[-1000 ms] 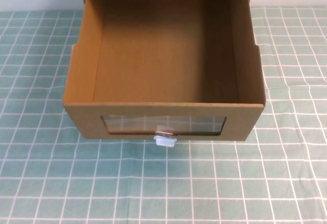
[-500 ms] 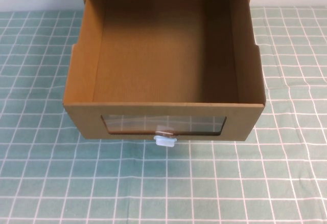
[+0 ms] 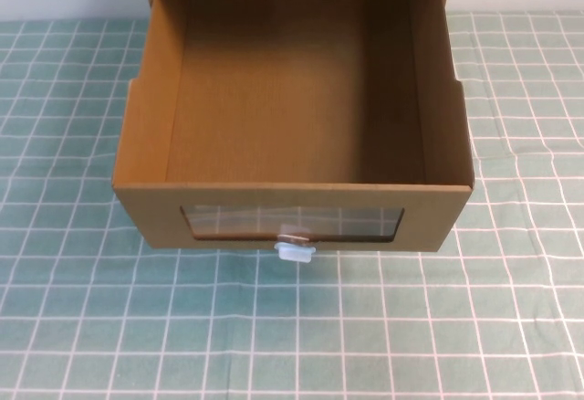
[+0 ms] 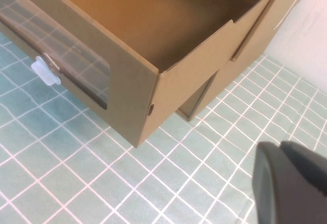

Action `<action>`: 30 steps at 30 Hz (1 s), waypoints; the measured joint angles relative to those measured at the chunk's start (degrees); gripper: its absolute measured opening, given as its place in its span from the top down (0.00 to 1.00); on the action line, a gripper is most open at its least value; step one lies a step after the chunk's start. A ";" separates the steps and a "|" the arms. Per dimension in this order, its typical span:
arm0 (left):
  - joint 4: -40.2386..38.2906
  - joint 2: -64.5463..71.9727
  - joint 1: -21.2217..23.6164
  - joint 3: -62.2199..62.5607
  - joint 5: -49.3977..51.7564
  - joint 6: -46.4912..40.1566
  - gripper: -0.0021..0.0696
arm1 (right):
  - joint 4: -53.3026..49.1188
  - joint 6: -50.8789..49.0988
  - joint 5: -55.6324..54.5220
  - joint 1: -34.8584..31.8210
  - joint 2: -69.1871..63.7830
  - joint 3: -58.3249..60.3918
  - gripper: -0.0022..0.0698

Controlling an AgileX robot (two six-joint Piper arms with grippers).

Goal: Open the shoe box
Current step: 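Pull the top drawer of the cardboard box fully open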

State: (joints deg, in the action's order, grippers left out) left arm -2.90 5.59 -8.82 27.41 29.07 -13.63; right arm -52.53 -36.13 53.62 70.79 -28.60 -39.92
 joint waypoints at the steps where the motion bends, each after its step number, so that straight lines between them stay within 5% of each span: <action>1: 1.87 -1.12 0.00 -2.53 -3.69 -0.22 0.98 | 0.00 0.00 0.00 0.00 0.00 0.00 0.99; 14: 2.13 -6.24 0.00 -27.30 -13.74 5.08 0.98 | 0.22 0.00 -0.12 0.00 0.00 0.00 0.99; 30: 1.92 -6.24 0.00 -28.96 -6.93 10.27 0.98 | 0.40 0.00 -0.12 0.00 0.00 0.00 0.99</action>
State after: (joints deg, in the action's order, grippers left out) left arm -0.99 -0.65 -8.82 -1.55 22.14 -3.37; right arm -52.13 -36.13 53.50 70.79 -28.60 -39.92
